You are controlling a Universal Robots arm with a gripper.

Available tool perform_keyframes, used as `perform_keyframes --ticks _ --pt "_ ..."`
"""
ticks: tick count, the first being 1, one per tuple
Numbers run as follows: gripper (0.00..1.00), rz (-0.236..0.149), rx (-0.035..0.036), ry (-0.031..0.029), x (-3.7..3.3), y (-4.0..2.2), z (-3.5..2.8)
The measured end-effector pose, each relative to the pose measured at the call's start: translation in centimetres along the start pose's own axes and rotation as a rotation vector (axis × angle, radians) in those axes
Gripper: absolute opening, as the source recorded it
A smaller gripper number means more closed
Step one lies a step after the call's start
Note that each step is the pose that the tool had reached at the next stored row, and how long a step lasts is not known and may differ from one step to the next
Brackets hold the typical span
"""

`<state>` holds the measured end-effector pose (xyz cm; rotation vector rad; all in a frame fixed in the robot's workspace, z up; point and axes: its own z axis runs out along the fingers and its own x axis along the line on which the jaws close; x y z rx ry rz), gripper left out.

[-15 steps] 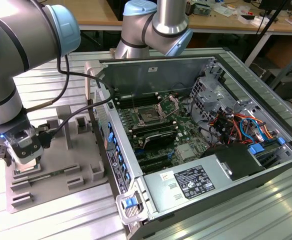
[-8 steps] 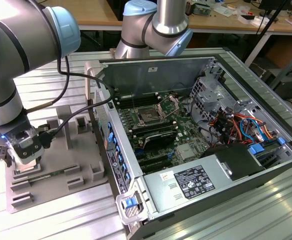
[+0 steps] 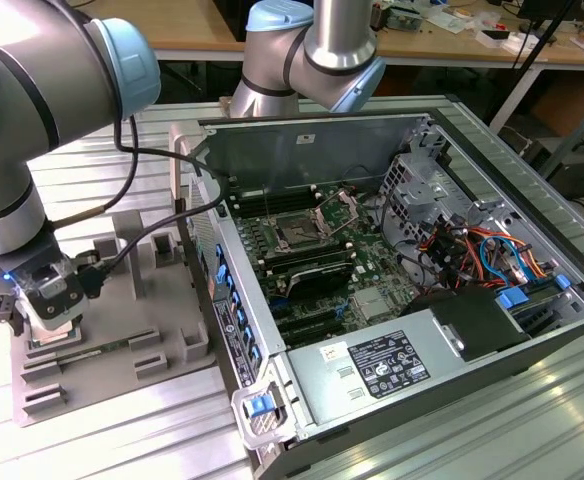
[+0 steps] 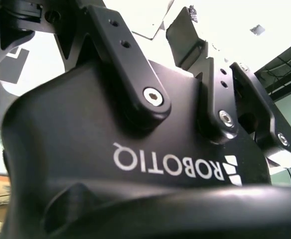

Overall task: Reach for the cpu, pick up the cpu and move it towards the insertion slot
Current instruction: 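Pick up the cpu and move it towards the insertion slot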

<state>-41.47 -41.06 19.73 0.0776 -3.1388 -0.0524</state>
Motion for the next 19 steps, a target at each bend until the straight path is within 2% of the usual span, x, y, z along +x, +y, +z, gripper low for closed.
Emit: perform_keyframes --ticks 8,19 --pt "0.66 -0.005 0.0000 0.0002 0.00 -0.02 0.63" --pt "0.66 -0.005 0.0000 0.0002 0.00 -0.02 0.69"
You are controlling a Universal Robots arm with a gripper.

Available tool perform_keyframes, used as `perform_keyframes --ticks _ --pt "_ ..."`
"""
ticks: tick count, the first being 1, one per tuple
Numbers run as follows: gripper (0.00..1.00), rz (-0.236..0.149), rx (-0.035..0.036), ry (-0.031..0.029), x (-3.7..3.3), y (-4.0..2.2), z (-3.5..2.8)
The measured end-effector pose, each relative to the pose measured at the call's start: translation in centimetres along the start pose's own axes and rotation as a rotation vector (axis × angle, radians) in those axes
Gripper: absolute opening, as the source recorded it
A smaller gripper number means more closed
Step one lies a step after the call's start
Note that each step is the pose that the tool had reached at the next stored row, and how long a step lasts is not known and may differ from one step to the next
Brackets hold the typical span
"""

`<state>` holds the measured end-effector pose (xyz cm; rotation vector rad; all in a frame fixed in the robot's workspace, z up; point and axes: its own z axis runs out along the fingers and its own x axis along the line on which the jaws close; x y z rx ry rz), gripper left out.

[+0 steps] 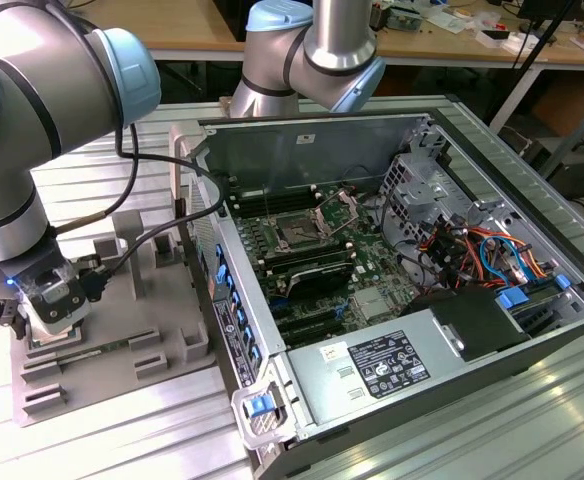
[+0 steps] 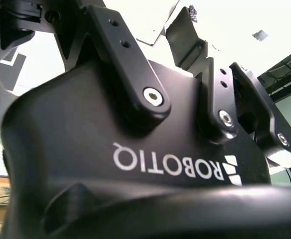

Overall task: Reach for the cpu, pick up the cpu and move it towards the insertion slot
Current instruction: 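Pick up the cpu and move it towards the insertion slot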

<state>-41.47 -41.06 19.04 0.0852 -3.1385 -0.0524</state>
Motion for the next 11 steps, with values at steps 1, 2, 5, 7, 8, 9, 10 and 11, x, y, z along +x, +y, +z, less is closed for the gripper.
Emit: perform_keyframes --ticks 1,2,5,7,8,9,10,11 --pt "0.65 0.000 0.0000 0.0001 0.00 0.00 0.00" --pt "0.58 0.000 0.0001 0.0001 0.00 0.00 0.00" --pt "0.55 0.000 0.0000 0.0001 0.00 0.00 0.00" --pt "0.55 0.000 0.0000 0.0001 0.00 0.00 0.01" --pt "0.55 0.000 0.0000 0.0000 0.00 0.00 0.01" --pt "0.55 0.000 0.0000 0.0000 0.00 0.00 0.01" --pt "0.55 0.000 0.0000 0.0001 0.00 0.00 0.01" --pt "0.55 0.000 0.0000 0.0001 0.00 0.00 0.01"
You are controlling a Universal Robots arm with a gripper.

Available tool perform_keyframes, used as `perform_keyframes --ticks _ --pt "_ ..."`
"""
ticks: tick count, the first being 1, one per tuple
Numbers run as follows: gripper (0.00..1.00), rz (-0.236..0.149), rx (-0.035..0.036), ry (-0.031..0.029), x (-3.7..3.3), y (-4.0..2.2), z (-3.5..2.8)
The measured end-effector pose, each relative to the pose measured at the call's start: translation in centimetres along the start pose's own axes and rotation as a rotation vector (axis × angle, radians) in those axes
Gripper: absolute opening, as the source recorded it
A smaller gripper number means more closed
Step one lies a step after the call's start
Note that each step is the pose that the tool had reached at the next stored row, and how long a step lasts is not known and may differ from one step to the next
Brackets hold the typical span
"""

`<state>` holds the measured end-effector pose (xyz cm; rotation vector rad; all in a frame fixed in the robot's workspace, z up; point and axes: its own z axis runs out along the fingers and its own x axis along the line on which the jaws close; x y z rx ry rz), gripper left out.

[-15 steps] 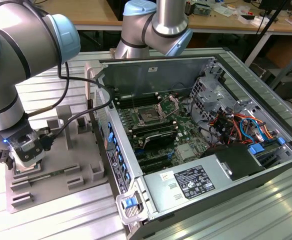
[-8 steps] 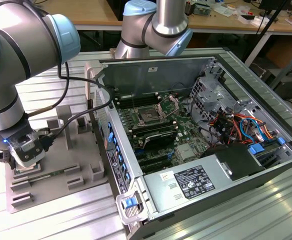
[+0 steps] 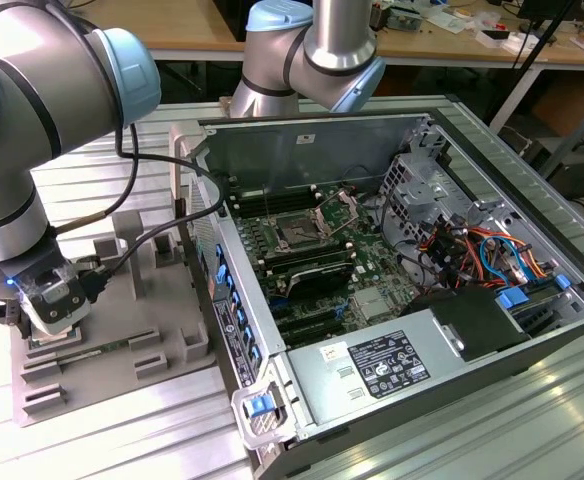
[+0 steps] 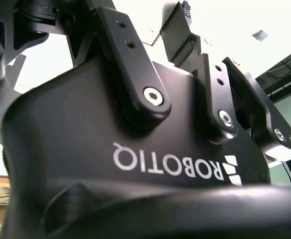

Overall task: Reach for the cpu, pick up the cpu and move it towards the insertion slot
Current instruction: 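Pick up the cpu and move it towards the insertion slot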

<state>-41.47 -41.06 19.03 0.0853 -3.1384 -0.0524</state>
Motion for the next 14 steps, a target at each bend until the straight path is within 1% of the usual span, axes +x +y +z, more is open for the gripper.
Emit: perform_keyframes --ticks 8,14 --pt "0.55 0.000 -0.0002 -0.0003 0.00 0.00 -0.01" --pt "0.55 0.000 -0.0001 -0.0001 0.00 0.01 -0.37"
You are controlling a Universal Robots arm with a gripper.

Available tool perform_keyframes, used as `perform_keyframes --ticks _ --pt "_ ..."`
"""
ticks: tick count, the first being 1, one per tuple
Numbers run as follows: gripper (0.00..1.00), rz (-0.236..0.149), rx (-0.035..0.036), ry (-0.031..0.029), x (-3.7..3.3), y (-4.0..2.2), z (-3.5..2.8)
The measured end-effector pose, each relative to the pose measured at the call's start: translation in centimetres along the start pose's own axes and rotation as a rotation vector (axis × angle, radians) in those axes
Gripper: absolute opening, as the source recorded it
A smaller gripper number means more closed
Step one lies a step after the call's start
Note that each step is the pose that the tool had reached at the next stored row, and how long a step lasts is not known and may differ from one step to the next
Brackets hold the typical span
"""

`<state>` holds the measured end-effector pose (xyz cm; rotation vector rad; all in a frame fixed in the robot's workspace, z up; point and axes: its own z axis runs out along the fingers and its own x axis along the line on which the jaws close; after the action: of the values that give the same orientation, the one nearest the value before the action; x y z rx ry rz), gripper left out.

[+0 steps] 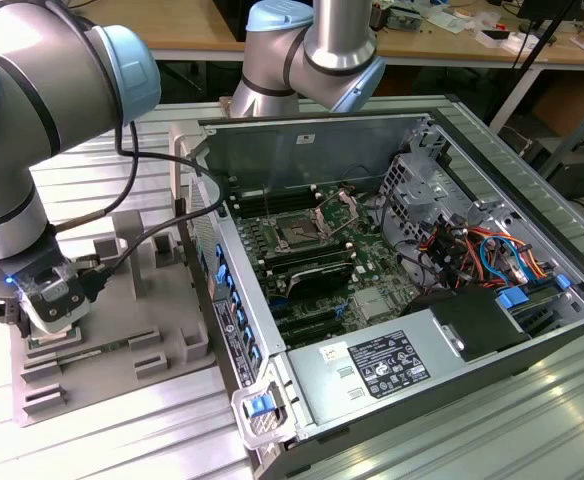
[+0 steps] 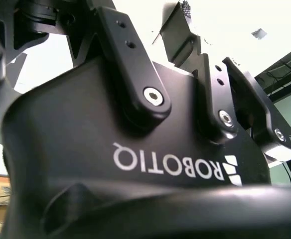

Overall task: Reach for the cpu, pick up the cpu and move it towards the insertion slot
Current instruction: 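Pick up the cpu and move it towards the insertion slot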

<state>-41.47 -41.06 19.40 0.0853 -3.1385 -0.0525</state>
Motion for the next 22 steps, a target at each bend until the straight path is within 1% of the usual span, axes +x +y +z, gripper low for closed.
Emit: perform_keyframes --ticks 9,22 --pt "0.55 0.000 0.0000 -0.0001 0.00 0.02 -0.65" --pt "0.55 0.000 0.0001 0.0001 0.00 0.04 -1.30"
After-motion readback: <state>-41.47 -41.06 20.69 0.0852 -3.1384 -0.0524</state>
